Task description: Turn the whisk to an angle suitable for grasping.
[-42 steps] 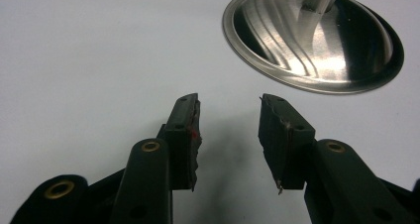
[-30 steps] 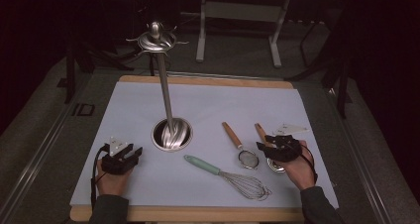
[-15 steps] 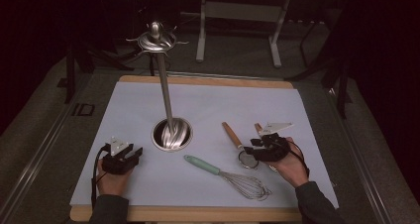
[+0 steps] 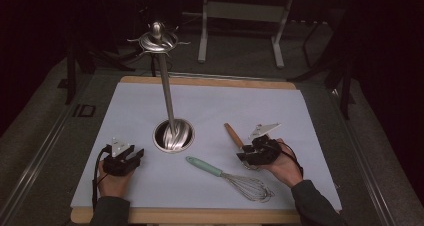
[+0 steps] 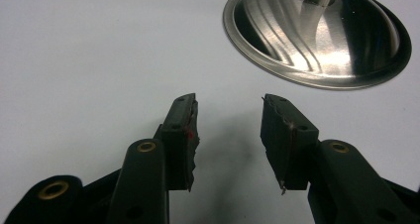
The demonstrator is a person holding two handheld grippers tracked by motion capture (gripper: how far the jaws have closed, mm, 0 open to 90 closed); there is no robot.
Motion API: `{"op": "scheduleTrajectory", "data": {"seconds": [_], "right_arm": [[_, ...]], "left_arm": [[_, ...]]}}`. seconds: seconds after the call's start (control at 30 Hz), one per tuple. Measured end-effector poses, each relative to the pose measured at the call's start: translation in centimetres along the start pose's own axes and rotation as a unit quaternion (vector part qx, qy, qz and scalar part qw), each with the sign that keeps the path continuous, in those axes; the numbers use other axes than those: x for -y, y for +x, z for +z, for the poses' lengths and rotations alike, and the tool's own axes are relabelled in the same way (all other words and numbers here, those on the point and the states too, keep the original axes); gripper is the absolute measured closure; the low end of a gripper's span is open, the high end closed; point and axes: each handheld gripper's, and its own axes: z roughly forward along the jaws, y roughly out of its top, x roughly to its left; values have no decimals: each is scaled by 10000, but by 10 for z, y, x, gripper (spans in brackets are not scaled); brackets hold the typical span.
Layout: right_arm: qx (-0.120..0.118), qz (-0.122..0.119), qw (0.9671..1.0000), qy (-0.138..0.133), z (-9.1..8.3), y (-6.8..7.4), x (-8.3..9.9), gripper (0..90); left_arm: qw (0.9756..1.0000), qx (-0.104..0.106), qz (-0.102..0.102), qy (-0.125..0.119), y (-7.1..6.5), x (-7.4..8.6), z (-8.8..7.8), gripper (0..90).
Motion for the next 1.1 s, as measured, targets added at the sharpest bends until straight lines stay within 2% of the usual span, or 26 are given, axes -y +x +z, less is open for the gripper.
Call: {"op": "scheduleTrajectory", "data": {"seconds": [0.3,0.6,0.93,1.1], "right_arm": [[-179,-166,9994,256,13,11,-8,600],[-350,-346,9972,565,27,23,-13,608],[-559,-390,9948,755,39,35,-17,608],[-714,-405,9925,905,46,41,-20,614]], "left_arm": [[10000,-10,7,-1,0,0,0,586],[10000,-17,23,1,0,0,0,586],[10000,-22,50,5,-1,0,0,586],[10000,-26,67,15,-1,0,0,586]]}}
